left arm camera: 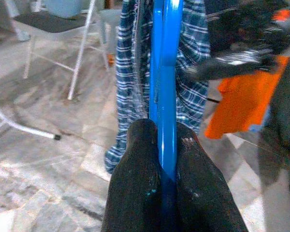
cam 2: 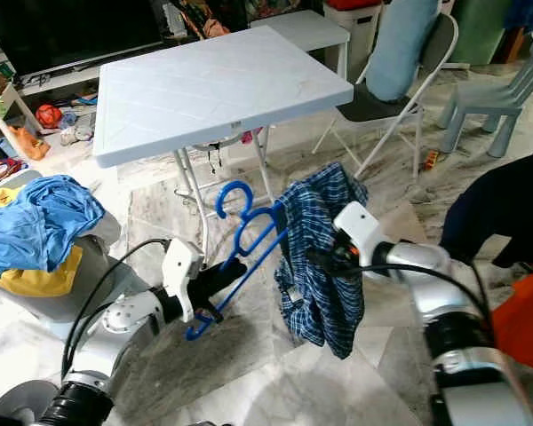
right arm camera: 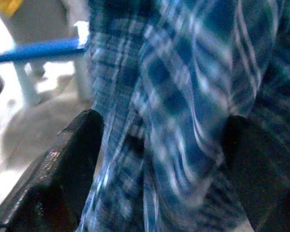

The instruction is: Hang hanger

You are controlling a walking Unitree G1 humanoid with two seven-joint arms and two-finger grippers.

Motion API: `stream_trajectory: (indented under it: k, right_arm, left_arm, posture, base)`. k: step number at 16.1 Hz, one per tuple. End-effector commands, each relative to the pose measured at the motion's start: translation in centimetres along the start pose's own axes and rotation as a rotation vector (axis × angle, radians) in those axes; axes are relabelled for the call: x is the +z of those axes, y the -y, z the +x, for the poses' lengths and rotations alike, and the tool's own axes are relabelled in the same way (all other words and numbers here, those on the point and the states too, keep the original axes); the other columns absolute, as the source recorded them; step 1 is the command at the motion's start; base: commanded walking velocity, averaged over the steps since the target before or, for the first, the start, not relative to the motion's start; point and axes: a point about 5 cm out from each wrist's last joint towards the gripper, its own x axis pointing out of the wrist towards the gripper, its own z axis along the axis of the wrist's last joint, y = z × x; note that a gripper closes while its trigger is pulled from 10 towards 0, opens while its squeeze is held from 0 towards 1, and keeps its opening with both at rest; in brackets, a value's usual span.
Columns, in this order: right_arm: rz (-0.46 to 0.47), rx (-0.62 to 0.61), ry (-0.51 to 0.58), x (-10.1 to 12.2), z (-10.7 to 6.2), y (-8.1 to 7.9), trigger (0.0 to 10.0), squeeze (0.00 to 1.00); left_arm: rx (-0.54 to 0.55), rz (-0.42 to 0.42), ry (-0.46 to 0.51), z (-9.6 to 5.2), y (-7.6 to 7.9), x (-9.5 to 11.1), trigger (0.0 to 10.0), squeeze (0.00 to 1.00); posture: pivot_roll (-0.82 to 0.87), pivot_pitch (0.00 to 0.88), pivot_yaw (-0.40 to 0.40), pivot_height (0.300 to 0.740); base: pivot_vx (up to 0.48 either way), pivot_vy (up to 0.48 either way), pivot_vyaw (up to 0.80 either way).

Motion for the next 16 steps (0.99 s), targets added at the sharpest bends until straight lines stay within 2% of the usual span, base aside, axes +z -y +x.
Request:
stream_trajectory:
  k: [1,7,11,16]
  right_arm:
    - [-0.008,-0.032,0.019,0.6,0.4,-0.1,0.0,0.00]
    - [0.032,-0.101,0.038,0.6,0.9,-0.2,0.0,0.00]
    - [0.109,-0.203,0.072,0.8,1.0,0.6,0.0,0.00]
    - [0.169,-0.240,0.104,1.0,1.1,0.9,0.0,0.00]
  left_arm:
    - [-0.007,0.015,0.024,-0.1,-0.2,0.8,0.0,0.00]
    - [-0.012,0.006,0.025,-0.3,-0.2,0.8,0.0,0.00]
    - [-0.014,0.001,0.030,-0.3,-0.1,0.9,0.0,0.00]
    - [-0.010,0.006,0.026,-0.4,-0.2,0.8,0.0,0.00]
  posture:
    - [-0.13,0.000,0.133,0.740]
    - [-0.13,0.000,0.132,0.740]
    - [-0.13,0.000,0.129,0.740]
    - [-0.12,0.000,0.125,0.740]
  base:
    - [0.000,0.000,0.00]
    - [0.000,0.000,0.00]
    - [0.000,0.000,0.00]
    - [0.000,0.000,0.00]
